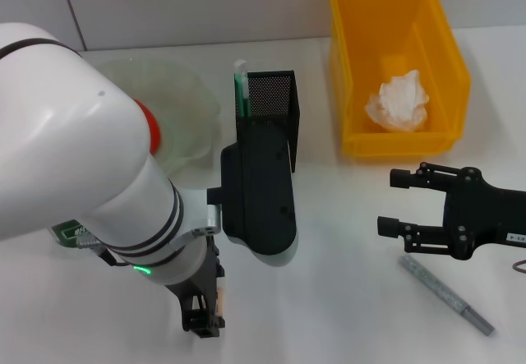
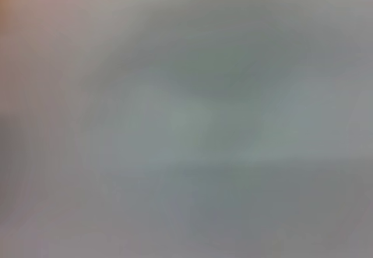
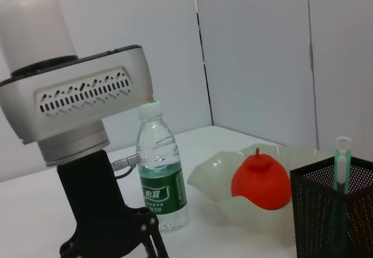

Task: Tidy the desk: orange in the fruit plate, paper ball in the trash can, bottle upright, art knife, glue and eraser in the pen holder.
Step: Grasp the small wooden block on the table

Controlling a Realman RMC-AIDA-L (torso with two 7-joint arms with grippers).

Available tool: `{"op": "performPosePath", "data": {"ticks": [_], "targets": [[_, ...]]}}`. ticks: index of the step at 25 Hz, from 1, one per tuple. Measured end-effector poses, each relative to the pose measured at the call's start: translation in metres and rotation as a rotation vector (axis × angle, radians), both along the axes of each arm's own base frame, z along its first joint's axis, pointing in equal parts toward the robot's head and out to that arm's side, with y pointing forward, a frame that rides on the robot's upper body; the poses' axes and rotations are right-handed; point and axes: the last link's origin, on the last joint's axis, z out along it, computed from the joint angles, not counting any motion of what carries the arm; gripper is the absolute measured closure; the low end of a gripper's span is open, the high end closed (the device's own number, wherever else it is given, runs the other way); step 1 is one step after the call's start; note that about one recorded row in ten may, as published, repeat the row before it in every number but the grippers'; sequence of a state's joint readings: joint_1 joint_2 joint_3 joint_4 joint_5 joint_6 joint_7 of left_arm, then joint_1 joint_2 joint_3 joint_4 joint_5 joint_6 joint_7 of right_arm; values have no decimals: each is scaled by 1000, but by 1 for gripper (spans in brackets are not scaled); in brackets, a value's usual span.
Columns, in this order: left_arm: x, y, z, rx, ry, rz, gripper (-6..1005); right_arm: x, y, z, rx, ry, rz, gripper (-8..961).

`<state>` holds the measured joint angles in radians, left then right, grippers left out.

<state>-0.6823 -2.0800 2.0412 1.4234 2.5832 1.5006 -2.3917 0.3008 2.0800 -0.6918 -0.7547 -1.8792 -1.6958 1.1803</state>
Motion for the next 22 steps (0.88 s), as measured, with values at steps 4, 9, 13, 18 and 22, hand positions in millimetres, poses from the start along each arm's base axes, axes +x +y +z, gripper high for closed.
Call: {"op": "performPosePath", "data": {"ticks": [4, 9, 13, 18, 22], "targets": [[0, 0, 0, 0, 1, 1, 352, 0, 0, 0, 0, 0, 0, 191], [-4, 2, -1, 1, 11, 10, 375, 0, 0, 0, 1, -1, 0, 191], [-4, 2, -1, 0, 11, 10, 376, 1, 0, 0, 4, -3, -4, 191], [-5, 0, -2, -3, 13, 14, 377, 1, 1, 0, 4, -3, -3, 191], [-6, -1, -3, -8, 11, 17, 378, 0, 1, 0, 4, -4, -2, 192]]}}
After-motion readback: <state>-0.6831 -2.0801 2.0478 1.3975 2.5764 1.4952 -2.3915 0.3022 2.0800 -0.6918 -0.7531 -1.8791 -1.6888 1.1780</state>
